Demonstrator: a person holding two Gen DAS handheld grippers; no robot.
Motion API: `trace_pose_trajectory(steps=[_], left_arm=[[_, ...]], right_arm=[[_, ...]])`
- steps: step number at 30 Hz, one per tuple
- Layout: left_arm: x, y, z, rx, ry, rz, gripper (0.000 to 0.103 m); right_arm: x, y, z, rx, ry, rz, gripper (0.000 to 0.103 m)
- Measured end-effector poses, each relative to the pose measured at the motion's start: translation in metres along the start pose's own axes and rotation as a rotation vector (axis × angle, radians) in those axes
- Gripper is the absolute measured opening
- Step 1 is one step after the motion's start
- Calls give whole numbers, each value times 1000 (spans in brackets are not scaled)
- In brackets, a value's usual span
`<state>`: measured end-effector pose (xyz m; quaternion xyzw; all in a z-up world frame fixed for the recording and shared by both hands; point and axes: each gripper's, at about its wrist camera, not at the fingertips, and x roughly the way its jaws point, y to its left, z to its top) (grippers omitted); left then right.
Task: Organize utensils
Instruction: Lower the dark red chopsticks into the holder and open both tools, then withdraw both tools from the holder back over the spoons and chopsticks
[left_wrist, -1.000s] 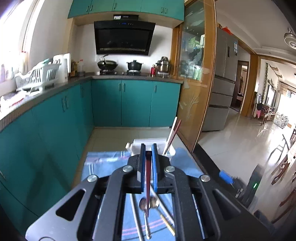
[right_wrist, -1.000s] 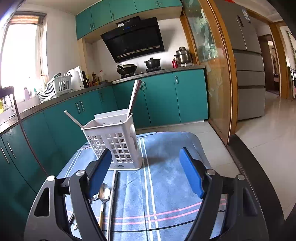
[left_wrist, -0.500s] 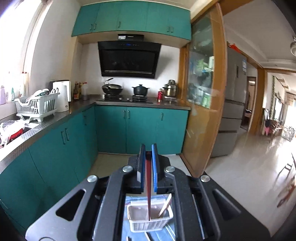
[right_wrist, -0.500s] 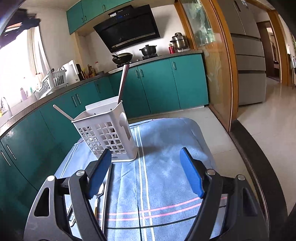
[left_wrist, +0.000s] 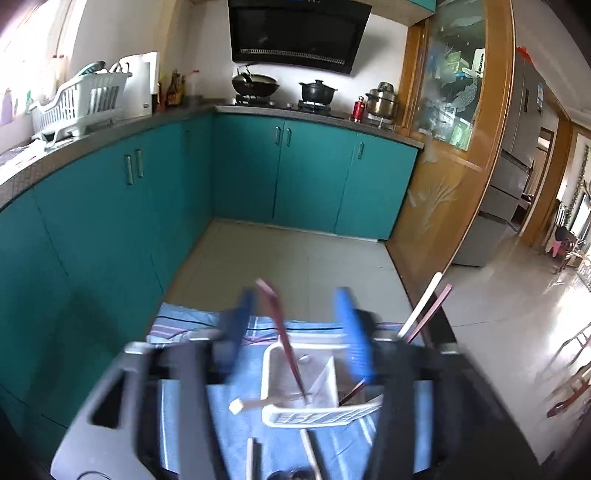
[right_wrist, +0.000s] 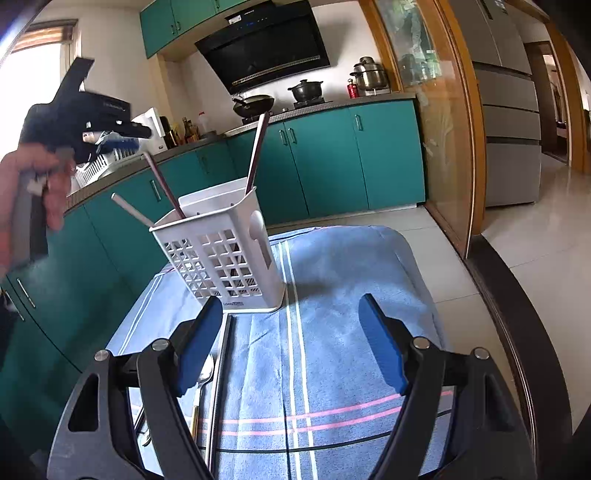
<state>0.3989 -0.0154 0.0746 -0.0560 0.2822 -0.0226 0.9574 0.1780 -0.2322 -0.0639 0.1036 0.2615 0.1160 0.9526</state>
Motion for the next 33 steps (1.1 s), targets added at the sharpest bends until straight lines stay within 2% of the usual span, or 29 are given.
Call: trace_pose_trajectory(steps=[2,4,6,8,10,15,17,20,24,33], left_arm=[[-21,1,-9,42,-41,10,65],[-58,4,-24,75,-121,23,86],[-91,7,-44,94,-193,43,96],[-116,12,-77,115,-225,60,98],[-121,16,-107,134,-197,64,98],[-93,23,-189,235,-14,88,98],[-78,28,-207,242,42,80,96],[-69,39,-217,176,71,43,95],[-58,46,-222,138,126,-1,95],[-58,41,-219,147,120,3,94]], right_arm=[[0,2,-1,-8,2,2,75],[-1,6,-2,-22,1,0,75],[-2,9,-3,-43,2,-4,75],[-3,11,-3,-51,4,-8,75],[-5,13,-4,-55,8,-5,75],[-7,24,-7,-100,11,-23,75],[-4,29,-10,-115,27,-21,75],[-2,38,-13,-137,43,-26,75],[1,47,-18,-152,58,-26,75],[6,47,-22,-157,76,-28,75]])
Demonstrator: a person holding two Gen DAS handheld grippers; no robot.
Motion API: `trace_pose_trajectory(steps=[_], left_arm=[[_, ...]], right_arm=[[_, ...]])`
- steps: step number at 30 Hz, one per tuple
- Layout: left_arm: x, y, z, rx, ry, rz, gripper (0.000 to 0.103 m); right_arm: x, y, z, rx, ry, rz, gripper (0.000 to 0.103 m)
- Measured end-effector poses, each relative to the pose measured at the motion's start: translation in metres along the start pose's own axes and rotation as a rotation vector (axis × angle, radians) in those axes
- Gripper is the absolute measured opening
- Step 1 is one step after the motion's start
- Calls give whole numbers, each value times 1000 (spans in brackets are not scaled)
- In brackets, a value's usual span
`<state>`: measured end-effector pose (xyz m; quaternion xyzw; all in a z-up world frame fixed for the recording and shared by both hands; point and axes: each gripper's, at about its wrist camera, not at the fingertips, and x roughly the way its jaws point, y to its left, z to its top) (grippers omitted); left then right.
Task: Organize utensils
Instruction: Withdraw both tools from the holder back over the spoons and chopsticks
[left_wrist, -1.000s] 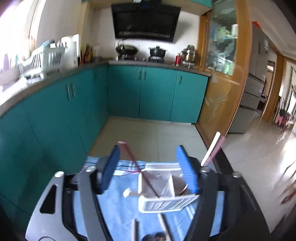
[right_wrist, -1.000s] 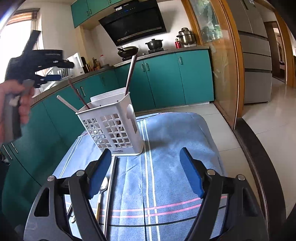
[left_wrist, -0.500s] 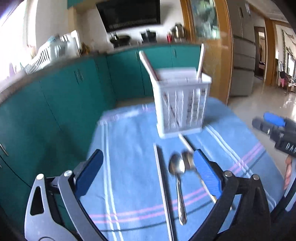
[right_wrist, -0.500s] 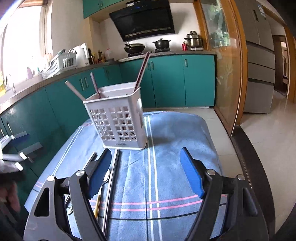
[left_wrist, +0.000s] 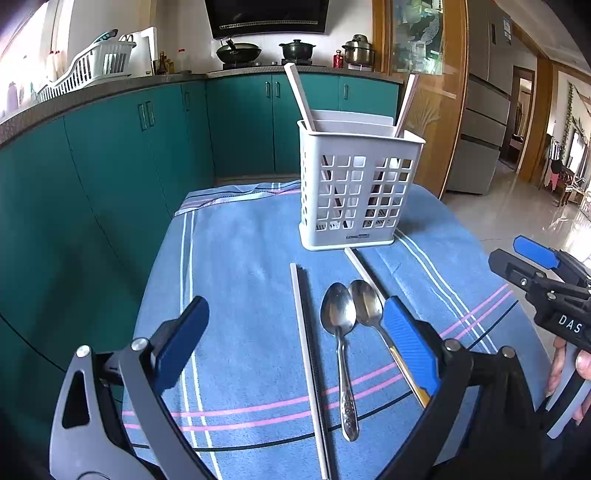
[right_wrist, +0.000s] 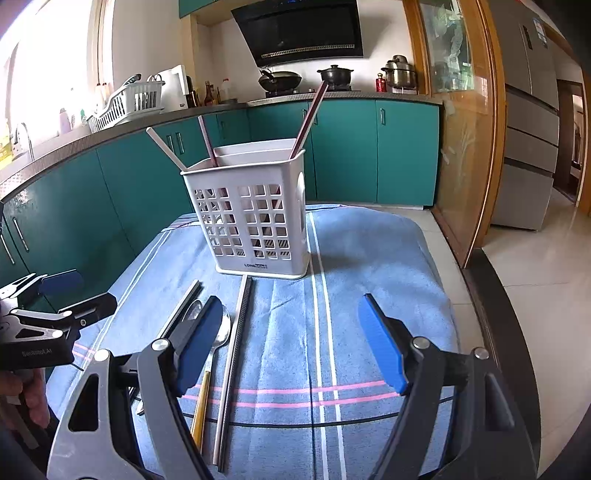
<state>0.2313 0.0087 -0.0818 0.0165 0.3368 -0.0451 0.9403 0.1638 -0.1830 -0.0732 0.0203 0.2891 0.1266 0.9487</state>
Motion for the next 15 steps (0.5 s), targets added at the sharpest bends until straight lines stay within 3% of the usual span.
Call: trace_pose_trajectory(steps=[15], left_arm=[[13,3,-1,-4,36,13,85]], right_arm=[[4,-1,-5,-17,23,-4,75]])
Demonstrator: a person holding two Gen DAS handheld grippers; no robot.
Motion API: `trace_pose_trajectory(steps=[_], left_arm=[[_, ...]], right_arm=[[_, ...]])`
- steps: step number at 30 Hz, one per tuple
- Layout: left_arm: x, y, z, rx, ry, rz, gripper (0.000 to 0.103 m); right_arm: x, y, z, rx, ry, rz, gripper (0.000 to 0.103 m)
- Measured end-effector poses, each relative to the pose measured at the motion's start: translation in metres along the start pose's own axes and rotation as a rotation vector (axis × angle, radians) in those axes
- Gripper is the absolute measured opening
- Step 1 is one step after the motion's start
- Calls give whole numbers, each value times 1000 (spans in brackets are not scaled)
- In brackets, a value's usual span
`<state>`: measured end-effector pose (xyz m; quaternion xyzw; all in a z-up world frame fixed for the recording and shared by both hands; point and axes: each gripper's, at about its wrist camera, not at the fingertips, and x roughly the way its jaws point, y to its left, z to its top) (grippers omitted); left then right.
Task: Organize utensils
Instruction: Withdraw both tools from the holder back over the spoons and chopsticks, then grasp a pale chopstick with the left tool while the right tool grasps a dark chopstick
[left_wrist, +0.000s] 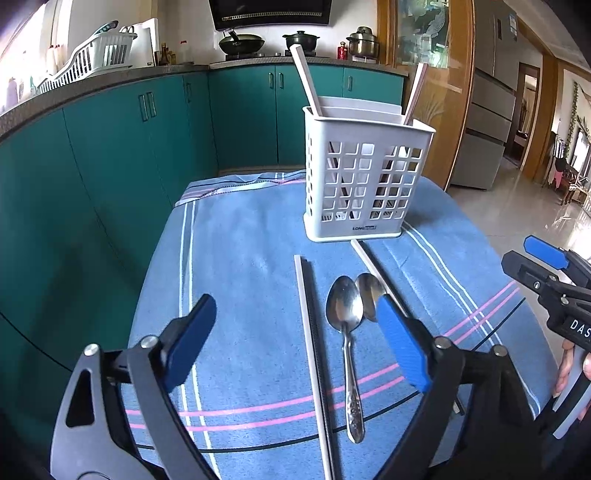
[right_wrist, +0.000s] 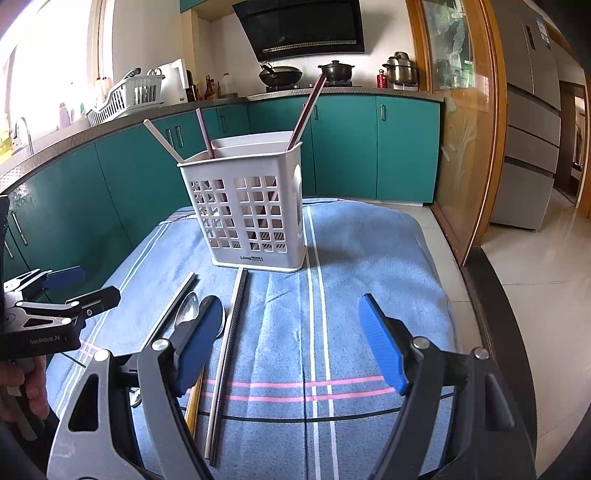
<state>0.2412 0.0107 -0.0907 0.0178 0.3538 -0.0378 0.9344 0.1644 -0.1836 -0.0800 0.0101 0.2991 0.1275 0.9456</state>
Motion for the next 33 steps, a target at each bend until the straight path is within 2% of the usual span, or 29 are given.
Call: trace_pose_trajectory(steps=[5,10,12,16,17,25,33], left_arm=[[10,16,9,-35,21,11,78],[38,31,29,-60,74,26,66],[57,34,38,-68,111,3,63],[97,31,45,-42,199,-18,51],[106,29,45,-35,216,-21,50],[139,29,32,-40,273,-32,49],[148,33,32,-65,294,-53,53]], right_arm=[[25,2,3,18,72,13,75],[72,13,21,2,141,19,73],[93,20,25,-13,169,15,72],[118,31,26,-50,205,-8,72],[133,40,23,-79,221,-23,72],[158,51,19,-152,238,-91,72],[174,55,24,-154,275,-95,72]])
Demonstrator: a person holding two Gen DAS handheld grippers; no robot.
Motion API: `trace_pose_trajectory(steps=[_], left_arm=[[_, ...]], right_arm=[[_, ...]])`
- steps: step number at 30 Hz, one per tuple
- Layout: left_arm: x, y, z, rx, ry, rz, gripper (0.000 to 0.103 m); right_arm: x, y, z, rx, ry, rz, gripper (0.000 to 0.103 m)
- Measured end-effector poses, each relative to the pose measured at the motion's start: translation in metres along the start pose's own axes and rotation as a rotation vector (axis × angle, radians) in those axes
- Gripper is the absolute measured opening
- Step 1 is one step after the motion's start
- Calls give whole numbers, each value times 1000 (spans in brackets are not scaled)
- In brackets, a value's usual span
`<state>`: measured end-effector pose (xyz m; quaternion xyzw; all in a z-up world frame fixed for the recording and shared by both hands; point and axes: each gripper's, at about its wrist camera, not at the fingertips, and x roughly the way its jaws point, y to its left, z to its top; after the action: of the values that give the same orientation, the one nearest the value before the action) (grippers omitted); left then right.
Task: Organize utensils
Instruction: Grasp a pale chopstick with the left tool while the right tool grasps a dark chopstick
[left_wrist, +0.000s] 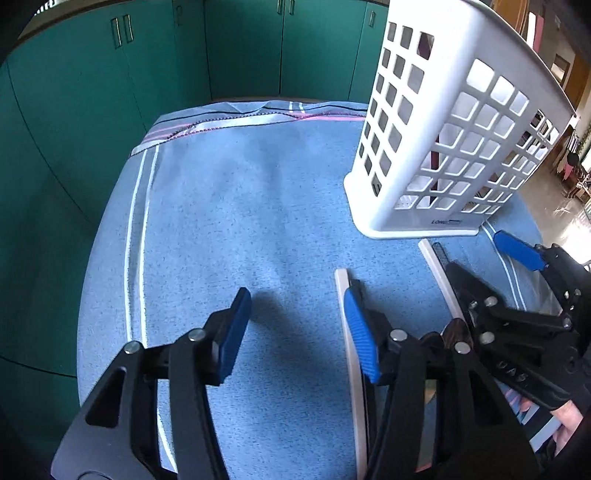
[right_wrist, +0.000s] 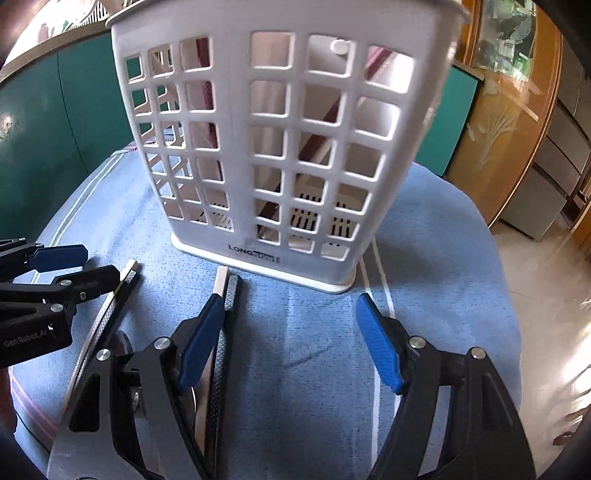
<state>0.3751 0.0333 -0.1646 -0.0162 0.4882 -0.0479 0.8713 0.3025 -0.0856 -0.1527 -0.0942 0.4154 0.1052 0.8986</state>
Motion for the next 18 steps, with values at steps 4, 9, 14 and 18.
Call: trace_pose_trajectory(steps=[4,9,14,18], left_arm=[[2,-6,1,29,-1,18,55],[1,-7,3,40,0,37,64],[-2,-1,2,52,8,107,67],[-3,7,2,44,13,118,67]], right_arm=[[11,13,5,-19,33,-12,72],[14,17,7,-32,38,-31,72],[8,2,3,-24,42,-57,72],[6,-14,1,-7,51,-78,72]])
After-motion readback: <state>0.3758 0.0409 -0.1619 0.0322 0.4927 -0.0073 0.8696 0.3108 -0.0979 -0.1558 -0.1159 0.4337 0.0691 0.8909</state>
